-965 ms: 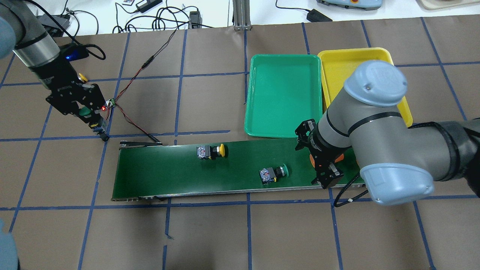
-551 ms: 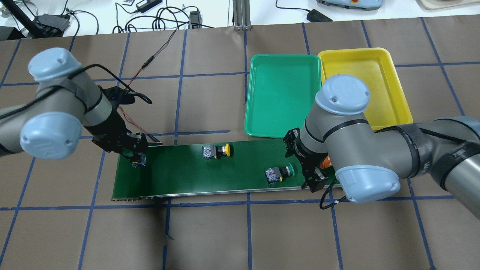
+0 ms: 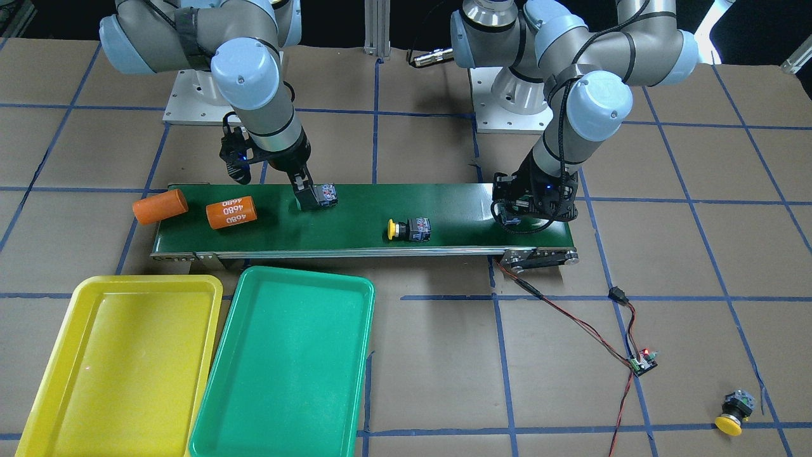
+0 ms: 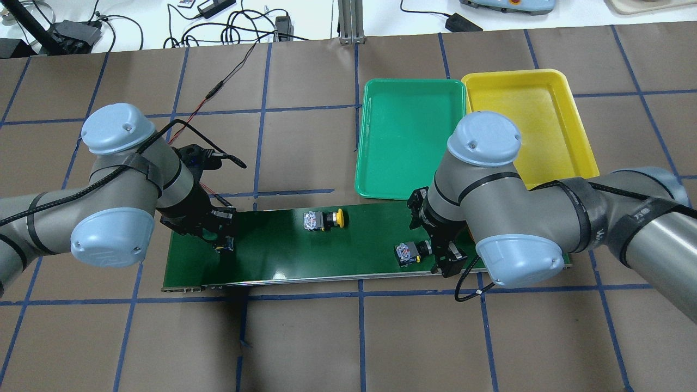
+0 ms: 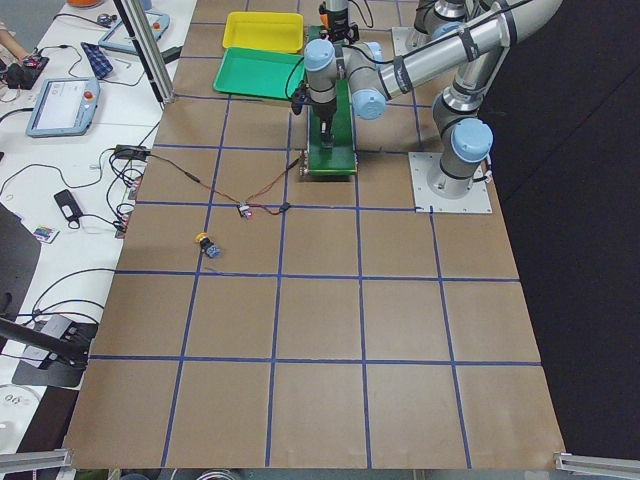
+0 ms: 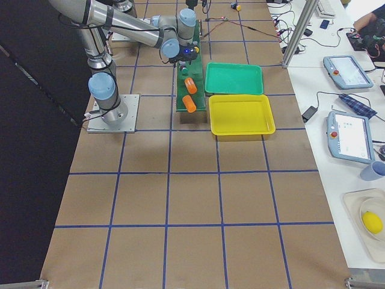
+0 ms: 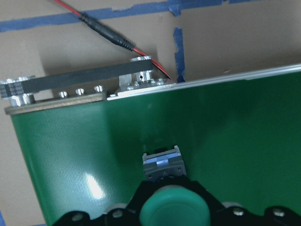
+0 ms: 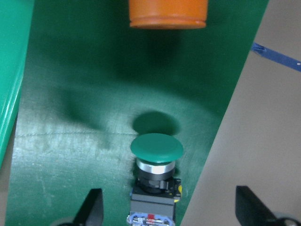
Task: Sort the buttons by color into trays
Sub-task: 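Grasp the green-capped button with the right gripper while the left reaches over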
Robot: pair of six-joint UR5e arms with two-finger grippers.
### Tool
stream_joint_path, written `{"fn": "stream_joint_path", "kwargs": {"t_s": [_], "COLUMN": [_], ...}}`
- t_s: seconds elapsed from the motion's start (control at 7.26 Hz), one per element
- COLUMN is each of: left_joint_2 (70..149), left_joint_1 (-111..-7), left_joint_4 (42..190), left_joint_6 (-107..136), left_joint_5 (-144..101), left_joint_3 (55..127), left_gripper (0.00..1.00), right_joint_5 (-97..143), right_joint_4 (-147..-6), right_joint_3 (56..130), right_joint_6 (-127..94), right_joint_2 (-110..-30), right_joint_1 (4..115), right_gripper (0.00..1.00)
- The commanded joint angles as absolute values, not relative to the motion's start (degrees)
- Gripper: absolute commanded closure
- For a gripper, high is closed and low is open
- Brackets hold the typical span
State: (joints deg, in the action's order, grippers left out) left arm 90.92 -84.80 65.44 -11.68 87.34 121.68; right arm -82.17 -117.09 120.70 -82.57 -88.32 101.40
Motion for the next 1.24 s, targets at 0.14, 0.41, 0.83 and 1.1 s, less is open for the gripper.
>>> {"fn": "stream_joint_path", "kwargs": {"t_s": [0.14,0.41,0.83,1.1], "left_joint_2": [91.5,92.2,91.7,96.0], "left_joint_1": [-89.7,-93.1,-89.1,-69.2], "left_joint_4": [64.5,63.8,64.3,68.5], "left_joint_6": [-2.2,1.6,-4.1,-18.5], "left_joint_5": [76.3,76.1,72.7,72.3], "left_joint_3": [119.6,119.2,115.0,107.5], "left_gripper": [0.00,0.00,0.00,0.00], "right_joint_5": [-82.6,-82.1,-82.2,-82.9], "right_joint_4": [-119.7,-119.4,-119.2,-119.2], "right_joint_3": [121.1,121.1,120.7,120.0], "right_joint_6": [-82.9,-82.8,-82.0,-82.0], "right_joint_2": [-86.5,-84.4,-85.3,-85.6], "right_joint_1": [101.4,101.4,101.4,101.4], "right_gripper": [0.00,0.00,1.00,1.00]}}
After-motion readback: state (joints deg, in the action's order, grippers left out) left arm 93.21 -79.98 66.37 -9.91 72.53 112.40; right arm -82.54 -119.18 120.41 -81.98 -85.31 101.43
